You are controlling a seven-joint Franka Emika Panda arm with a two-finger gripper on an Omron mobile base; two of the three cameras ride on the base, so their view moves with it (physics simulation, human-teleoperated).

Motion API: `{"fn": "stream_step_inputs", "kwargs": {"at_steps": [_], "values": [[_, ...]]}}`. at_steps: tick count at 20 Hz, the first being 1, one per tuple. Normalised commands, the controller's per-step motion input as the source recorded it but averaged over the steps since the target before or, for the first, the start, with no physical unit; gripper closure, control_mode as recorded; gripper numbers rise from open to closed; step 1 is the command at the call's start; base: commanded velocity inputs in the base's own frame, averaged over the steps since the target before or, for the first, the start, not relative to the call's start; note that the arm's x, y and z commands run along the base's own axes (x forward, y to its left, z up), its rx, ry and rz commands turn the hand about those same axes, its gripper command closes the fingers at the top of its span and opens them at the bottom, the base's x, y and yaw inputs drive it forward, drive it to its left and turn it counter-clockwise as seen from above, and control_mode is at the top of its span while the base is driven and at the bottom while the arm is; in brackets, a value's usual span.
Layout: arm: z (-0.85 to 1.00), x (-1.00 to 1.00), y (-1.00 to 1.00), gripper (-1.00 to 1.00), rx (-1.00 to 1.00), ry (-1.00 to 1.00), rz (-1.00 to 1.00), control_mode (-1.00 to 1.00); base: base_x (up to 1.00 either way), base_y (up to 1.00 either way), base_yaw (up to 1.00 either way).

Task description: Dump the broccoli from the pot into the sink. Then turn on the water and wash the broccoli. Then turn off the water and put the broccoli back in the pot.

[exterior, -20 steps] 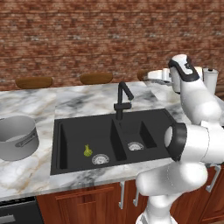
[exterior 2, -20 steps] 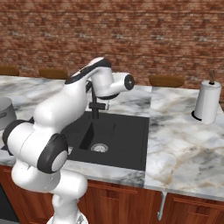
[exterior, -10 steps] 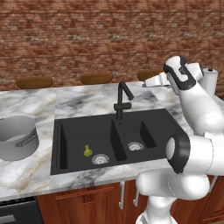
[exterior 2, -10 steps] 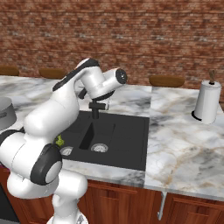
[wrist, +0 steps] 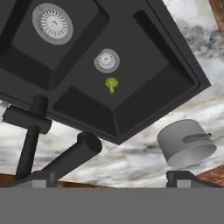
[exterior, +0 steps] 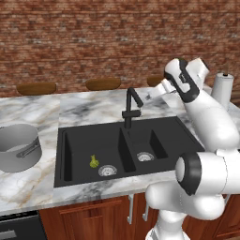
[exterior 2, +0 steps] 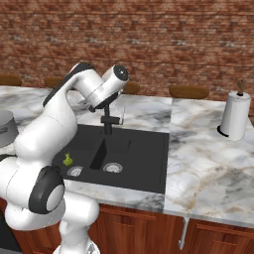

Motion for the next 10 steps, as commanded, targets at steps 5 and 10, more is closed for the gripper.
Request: {"fn": "stream_step_inputs", "kwargs": {"at_steps": [5,10], "values": [[0.16,-0.16,0.51,-1.0,-0.14,0.19,0.05,-1.0,0.0,0.0,0.0],[0.03,-0.03,0.54,-1.0,-0.11,0.22,0.0,-1.0,0.0,0.0,0.0]]}}
